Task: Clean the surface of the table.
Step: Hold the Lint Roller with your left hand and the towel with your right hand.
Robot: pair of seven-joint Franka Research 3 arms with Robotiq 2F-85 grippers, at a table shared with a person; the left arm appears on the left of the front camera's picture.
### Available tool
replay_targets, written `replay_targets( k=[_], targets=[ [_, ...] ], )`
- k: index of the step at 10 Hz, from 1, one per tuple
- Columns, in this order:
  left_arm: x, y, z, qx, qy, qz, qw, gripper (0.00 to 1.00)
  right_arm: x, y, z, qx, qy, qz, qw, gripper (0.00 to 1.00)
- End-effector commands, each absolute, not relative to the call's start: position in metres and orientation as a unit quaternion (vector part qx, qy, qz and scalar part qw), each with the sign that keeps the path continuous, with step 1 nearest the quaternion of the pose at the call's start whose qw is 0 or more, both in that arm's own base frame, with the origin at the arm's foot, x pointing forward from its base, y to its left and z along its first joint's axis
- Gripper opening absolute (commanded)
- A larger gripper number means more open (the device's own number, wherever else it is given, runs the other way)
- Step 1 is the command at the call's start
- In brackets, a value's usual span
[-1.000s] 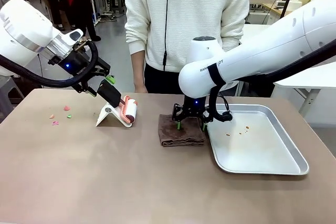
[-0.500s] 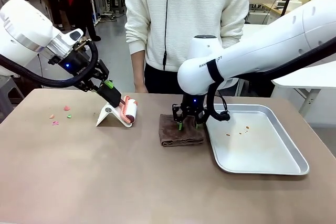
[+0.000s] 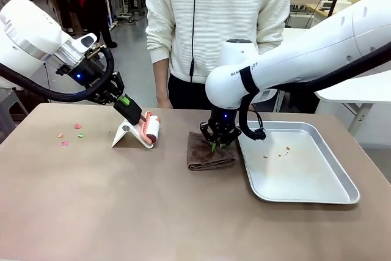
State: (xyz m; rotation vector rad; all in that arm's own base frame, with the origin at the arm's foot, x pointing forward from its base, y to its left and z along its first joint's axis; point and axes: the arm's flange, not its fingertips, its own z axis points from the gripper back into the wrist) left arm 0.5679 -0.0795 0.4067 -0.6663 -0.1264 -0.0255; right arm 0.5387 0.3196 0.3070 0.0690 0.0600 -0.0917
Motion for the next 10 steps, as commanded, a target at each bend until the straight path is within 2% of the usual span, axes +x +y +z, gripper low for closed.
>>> replay_targets(
  k=[1,5,10],
  targets=[
    [0.571,-0.08,0.406,-0.325,-0.07,-0.026,0.943,0.0,0.539,0.31,0.286,0.03,0.05,-0.034,0.998,0.0],
    [0.564,-0.084,0.413,-0.344,-0.084,-0.037,0.935,0.0,0.539,0.305,0.29,0.062,0.044,-0.036,0.996,0.0],
    [0.531,-0.083,0.444,-0.378,-0.134,-0.07,0.913,0.0,0.53,0.256,0.315,0.29,0.004,-0.033,0.957,0.0]
  ],
)
